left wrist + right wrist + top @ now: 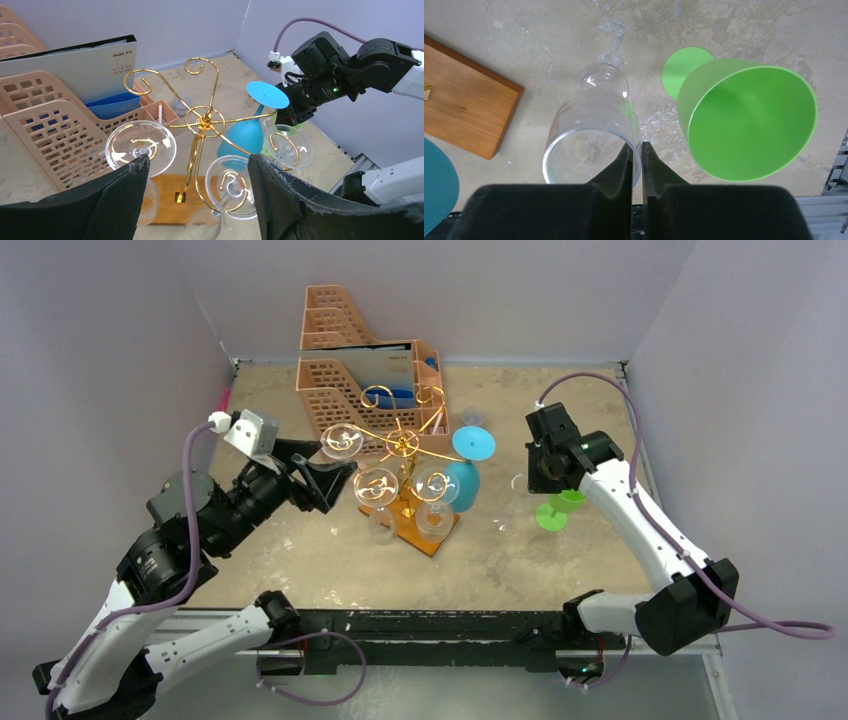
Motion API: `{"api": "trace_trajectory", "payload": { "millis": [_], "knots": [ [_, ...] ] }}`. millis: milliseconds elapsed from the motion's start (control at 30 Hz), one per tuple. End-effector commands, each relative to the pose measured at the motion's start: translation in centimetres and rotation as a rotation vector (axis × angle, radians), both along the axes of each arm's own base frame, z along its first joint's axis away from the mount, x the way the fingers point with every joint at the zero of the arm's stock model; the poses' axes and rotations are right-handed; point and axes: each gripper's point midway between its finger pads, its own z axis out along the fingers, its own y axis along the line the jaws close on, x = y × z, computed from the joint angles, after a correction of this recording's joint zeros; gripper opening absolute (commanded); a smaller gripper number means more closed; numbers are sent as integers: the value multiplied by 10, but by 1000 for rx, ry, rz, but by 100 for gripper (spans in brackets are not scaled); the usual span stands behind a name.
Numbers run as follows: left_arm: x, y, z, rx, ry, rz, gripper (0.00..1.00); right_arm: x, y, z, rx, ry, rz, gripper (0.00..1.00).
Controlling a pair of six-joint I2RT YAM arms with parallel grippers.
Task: Place the wine glass upside down on the wine glass rack
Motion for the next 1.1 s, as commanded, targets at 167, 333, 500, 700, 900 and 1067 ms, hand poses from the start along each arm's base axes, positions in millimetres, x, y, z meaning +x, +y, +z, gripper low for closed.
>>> {"api": "trace_trajectory", "payload": {
  "millis": [167,333,500,700,900,1067],
  "knots": [
    [5,-21,22,-184,41,-30,70,-5,-4,42,66,-187,-24,0],
    [9,-41,31,-243,66,-80,68,-8,-14,65,87,-319,-59,0],
    [8,-66,41,-284,56,-177,65,-23,-22,74,126,-371,-109,0],
    [18,-99,56,-344,125,-249,68,-32,-33,97,210,-555,-174,0],
    [33,-132,66,-470,242,-289,72,-33,-42,145,322,-823,-221,0],
    [43,-149,87,-629,244,-336,73,-34,-44,199,428,-1036,-222,0]
  ]
}}
